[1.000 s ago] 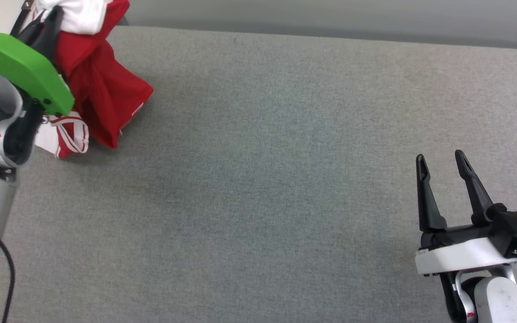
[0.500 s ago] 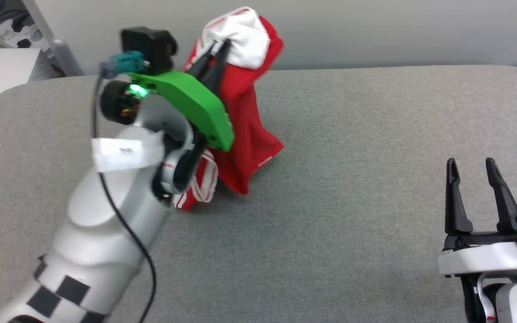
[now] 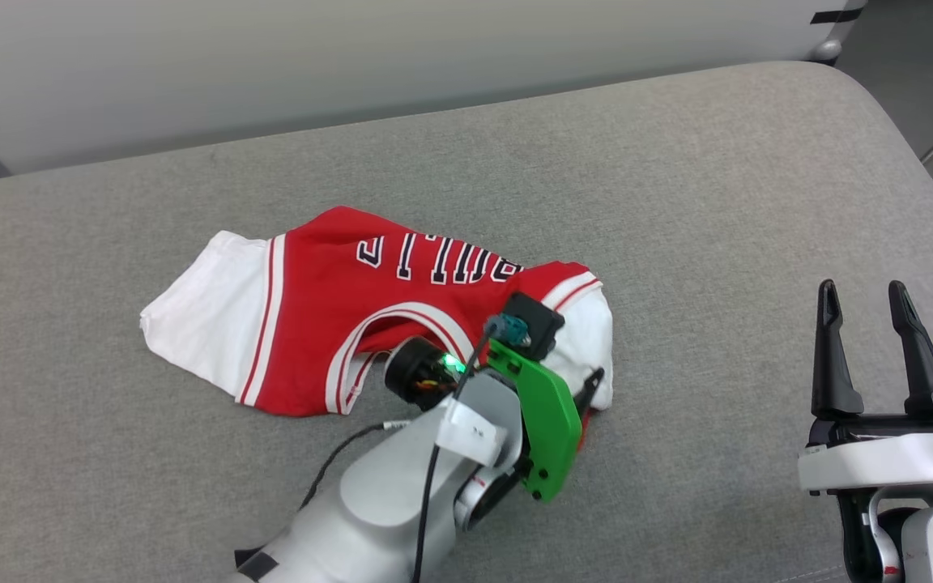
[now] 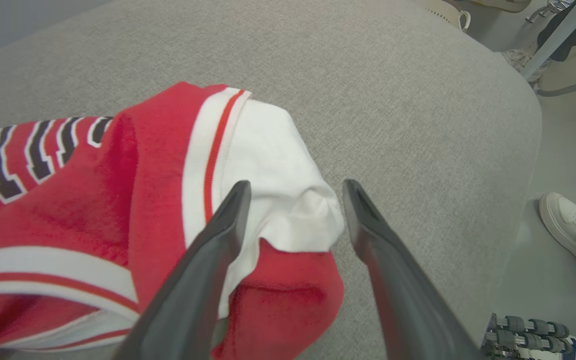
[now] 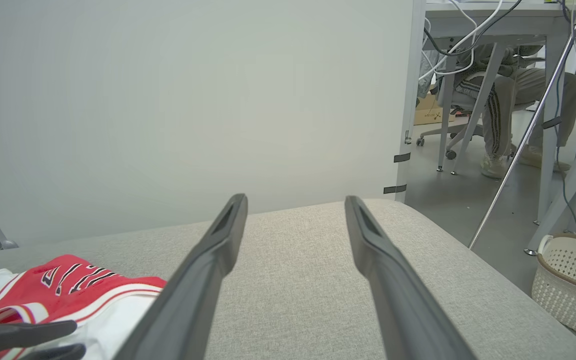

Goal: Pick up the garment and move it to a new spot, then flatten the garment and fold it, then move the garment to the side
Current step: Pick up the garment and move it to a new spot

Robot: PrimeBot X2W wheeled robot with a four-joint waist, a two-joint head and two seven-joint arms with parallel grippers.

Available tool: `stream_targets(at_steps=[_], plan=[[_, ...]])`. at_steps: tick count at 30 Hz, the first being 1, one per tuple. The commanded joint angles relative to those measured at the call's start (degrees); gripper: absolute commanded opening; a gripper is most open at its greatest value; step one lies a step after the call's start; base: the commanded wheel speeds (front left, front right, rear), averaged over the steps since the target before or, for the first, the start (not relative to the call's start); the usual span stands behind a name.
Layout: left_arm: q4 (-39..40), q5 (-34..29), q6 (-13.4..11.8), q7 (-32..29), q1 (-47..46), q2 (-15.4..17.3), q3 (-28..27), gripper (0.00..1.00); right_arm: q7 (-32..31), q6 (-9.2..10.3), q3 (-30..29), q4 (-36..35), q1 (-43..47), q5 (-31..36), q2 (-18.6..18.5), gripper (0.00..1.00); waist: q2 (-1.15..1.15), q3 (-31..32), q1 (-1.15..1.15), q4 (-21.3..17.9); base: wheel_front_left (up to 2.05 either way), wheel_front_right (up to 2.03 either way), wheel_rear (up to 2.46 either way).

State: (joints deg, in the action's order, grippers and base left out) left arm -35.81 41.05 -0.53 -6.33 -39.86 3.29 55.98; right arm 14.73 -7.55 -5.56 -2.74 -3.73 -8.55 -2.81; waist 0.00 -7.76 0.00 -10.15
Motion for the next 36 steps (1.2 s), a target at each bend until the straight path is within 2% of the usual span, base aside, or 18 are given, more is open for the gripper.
stream_targets(at_steps=[1,4,8,17,21,26,31,33,36], plan=[[0.1,0.44,0.71,-0.05,1.2,-0.35,1.34,1.0,0.27,0.06,0.02,0.12,-0.96,-0.3,-0.07,1.0,0.0,-1.55,0.0,-1.54,0.0,0.0,0.0],[1.25,2.73,1.55,-0.62,1.97,-0.38,4.83,1.0,0.27,0.06,-0.31,0.41,-0.91,-0.34,-0.07,1.0,0.0,-1.63,0.0,-1.14,0.0,0.0,0.0],[2.28,4.89,1.14,2.02,0.85,-0.4,6.01,1.0,0.27,0.06,-0.35,1.0,-0.8,0.12,-0.07,1.0,0.0,-0.94,0.0,0.7,0.0,0.0,0.0],[3.47,7.71,-0.13,13.15,-4.44,-0.22,1.74,1.0,0.27,0.06,-0.69,2.67,0.89,1.89,-0.07,1.0,0.0,3.2,0.0,7.38,0.0,0.0,0.0],[3.16,6.07,-1.65,17.96,-5.76,3.34,-0.9,1.0,0.27,0.06,-0.91,3.49,2.09,2.57,-0.07,1.0,0.0,5.24,0.0,9.94,0.0,0.0,0.0],[7.43,2.36,-4.14,21.19,-2.56,10.47,-6.09,1.0,0.27,0.06,-1.16,3.93,3.93,2.96,-0.07,1.0,0.0,7.07,0.0,12.42,0.0,0.0,0.0],[19.0,-4.03,-6.06,21.31,9.25,16.13,-17.45,1.0,0.27,0.06,-1.22,3.87,5.49,3.01,-0.07,1.0,0.0,7.71,0.0,14.01,0.0,0.0,0.0],[22.48,-6.72,-5.92,21.31,14.81,17.1,-21.2,1.0,0.27,0.06,-1.3,3.83,6.02,2.94,-0.07,1.0,0.0,7.8,0.0,14.43,0.0,0.0,0.0],[25.7,-9.15,-5.41,21.32,22.14,16.44,-26.25,1.0,0.27,0.06,-1.11,3.96,6.74,2.92,-0.07,1.0,0.0,7.77,0.0,14.85,0.0,0.0,0.0]])
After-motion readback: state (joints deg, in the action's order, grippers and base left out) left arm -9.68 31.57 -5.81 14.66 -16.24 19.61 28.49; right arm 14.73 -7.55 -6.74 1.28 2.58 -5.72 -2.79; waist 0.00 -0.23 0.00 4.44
